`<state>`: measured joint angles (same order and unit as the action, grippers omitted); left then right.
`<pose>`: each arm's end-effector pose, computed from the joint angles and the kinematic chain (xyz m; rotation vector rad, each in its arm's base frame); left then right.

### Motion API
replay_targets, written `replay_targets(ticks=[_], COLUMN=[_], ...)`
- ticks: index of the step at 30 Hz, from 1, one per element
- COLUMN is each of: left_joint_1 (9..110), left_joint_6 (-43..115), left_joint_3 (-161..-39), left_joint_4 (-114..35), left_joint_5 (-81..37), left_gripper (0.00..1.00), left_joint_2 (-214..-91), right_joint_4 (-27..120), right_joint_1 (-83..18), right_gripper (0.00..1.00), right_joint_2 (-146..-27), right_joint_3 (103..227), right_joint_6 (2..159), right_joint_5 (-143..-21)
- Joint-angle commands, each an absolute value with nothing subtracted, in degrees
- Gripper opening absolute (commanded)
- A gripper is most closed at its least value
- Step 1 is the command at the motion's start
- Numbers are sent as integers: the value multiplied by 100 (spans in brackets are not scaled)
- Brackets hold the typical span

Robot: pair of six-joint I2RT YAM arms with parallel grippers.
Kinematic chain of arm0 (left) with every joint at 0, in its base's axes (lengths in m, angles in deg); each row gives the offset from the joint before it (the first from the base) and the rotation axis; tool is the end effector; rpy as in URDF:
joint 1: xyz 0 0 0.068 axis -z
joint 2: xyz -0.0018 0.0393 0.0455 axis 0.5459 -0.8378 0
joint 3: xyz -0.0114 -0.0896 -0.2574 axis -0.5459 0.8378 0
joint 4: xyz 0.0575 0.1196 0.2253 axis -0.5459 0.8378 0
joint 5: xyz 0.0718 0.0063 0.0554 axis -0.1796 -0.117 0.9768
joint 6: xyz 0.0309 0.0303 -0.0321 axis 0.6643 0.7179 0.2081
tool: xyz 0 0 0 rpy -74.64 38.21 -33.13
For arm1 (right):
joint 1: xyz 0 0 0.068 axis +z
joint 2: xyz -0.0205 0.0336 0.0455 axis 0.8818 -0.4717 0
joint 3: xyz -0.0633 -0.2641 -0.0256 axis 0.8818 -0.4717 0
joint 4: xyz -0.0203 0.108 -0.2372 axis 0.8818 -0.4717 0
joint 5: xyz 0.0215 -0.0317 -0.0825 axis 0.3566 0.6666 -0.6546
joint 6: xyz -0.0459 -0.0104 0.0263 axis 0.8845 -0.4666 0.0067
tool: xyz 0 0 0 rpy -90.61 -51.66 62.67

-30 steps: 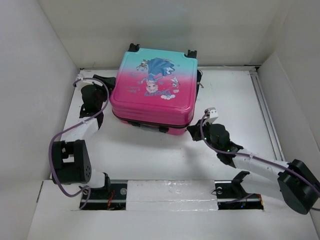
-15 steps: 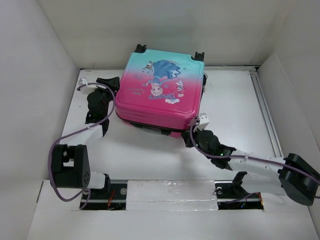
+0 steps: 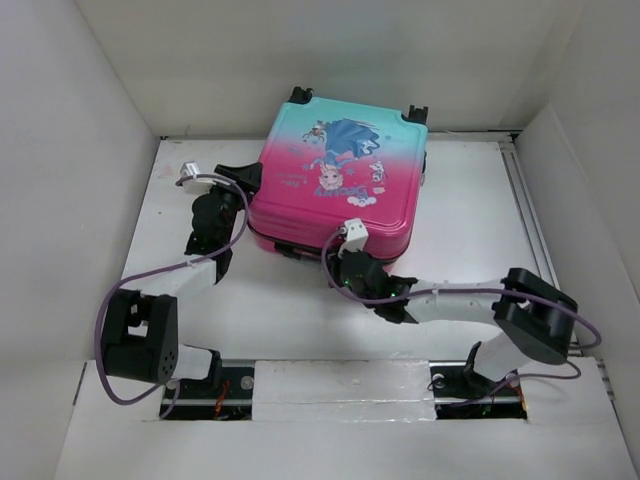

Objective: Pack the luggage

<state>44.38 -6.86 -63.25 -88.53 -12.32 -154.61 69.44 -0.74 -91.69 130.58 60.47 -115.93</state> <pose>0.2875 -0.0565 0.2705 -0.5640 1.3576 -0.9293 0.1662 0.2687 0.2054 -0.2787 1.9446 0.5728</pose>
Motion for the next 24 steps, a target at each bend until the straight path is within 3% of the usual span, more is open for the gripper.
replay_targets(ticks=[1,5,13,18,19,20,24], left_joint_1=[4865,4865,4865,4865,4865,4795,4627], left_joint_6=[-1085,-848,-645,-207,-23,31,84], left_joint_3=[-6101,-6171,-6523,-6768,-6821,-6822,-6822], left_joint_4=[-8389,-7961,-7467,-6861,-6616,-6544,-6543], left_joint_5=[-2357,-2384,-2823,-2306,-2148,-1964,-1111], left_gripper=[68,66,68,75,76,79,86], left_joint_2=[-15570,-15148,-14822,-14270,-14181,-14102,-13794], right_joint_4=[7739,7959,8487,8102,7961,7629,6190], right_joint_1=[239,239,301,301,301,301,301], right_gripper=[0,0,0,0,16,26,49], right_joint_2=[-9686,-10582,-11076,-10568,-10105,-9840,-8539], right_joint_3=[13927,14394,14896,14652,14520,14388,14202], right_joint_6=[6100,6170,6591,6645,6645,6645,6793], right_joint_5=[-10419,-10067,-9592,-9004,-9002,-8907,-9493])
